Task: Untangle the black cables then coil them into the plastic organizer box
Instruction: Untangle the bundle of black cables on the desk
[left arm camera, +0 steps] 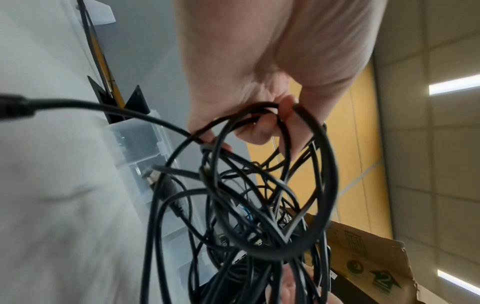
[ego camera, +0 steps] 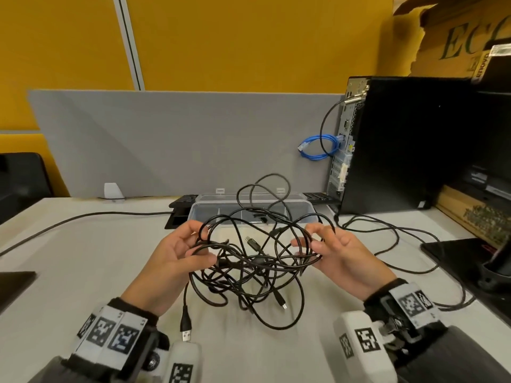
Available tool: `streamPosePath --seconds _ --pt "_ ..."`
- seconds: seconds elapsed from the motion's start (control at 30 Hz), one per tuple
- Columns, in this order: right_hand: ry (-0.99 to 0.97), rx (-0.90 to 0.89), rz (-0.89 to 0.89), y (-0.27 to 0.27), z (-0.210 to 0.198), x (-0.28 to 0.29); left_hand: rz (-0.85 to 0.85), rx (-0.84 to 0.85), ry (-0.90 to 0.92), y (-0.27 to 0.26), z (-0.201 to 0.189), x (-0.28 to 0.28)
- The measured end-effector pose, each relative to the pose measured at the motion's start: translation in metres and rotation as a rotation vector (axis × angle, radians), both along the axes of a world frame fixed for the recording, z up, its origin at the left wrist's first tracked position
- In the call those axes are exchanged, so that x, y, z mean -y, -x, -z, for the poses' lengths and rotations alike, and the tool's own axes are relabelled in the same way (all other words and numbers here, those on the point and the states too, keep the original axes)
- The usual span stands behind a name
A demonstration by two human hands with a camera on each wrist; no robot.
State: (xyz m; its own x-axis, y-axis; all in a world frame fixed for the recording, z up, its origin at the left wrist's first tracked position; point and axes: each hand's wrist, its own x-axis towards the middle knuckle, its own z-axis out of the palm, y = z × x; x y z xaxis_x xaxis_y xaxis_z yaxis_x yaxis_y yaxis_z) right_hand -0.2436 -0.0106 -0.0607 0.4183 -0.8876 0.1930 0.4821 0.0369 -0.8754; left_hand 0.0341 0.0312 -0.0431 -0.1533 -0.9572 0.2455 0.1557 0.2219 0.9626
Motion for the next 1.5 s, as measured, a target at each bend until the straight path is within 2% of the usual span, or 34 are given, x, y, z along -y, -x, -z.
streamPosePath --seconds 0.13,0.27,0.4,0.47,0.53,0.6,0.73,0.8,0.87,0.97,1.1,1.2,1.33,1.43,1.5 --pt "0.020 0.023 0.028 0.001 -0.002 -0.003 0.027 -0.008 -0.036 -0.005 0.004 0.001" --pt "0.046 0.039 0.032 -0.002 -0.005 -0.005 0.164 0.112 -0.105 -0.011 0.001 0.000" --pt "0.126 0.068 -0.009 -0.008 -0.013 -0.011 0.031 0.053 -0.162 -0.011 -0.006 0.000" --pt "0.184 -0.043 -0.051 -0.013 -0.017 -0.017 0.018 0.021 -0.216 -0.003 -0.008 -0.002" --pt "0.245 -0.195 -0.072 -0.019 -0.019 -0.022 0.075 0.018 -0.264 0.010 -0.008 -0.007" --pt "0.297 -0.298 -0.063 -0.025 -0.018 -0.026 0.076 0.029 -0.241 0.024 -0.008 -0.013" --pt "0.424 -0.475 0.051 -0.023 -0.021 -0.024 -0.034 0.037 -0.135 0.033 -0.005 -0.015" --pt "0.421 -0.522 0.027 -0.011 -0.024 -0.021 -0.064 0.056 -0.100 0.034 -0.006 -0.015" --pt "0.337 -0.578 -0.001 0.002 -0.027 -0.017 -0.080 0.057 -0.078 0.033 -0.006 -0.016" --pt "0.237 -0.598 0.145 0.013 -0.028 -0.012 -0.090 0.044 -0.059 0.032 -0.006 -0.015" --pt "0.256 -0.591 0.316 0.009 -0.031 -0.012 -0.079 0.039 -0.069 0.031 -0.004 -0.014" --pt "0.412 -0.671 0.334 -0.002 -0.041 -0.024 -0.056 0.002 -0.082 0.030 -0.003 -0.014" --pt "0.688 -0.947 0.244 -0.021 -0.046 -0.037 -0.009 -0.080 -0.099 0.029 -0.003 -0.014" --pt "0.913 -1.174 0.309 -0.035 -0.044 -0.040 -0.010 -0.109 -0.086 0.030 -0.003 -0.013" --pt "0.967 -1.224 0.313 -0.038 -0.045 -0.041 -0.064 -0.132 -0.068 0.031 -0.003 -0.011"
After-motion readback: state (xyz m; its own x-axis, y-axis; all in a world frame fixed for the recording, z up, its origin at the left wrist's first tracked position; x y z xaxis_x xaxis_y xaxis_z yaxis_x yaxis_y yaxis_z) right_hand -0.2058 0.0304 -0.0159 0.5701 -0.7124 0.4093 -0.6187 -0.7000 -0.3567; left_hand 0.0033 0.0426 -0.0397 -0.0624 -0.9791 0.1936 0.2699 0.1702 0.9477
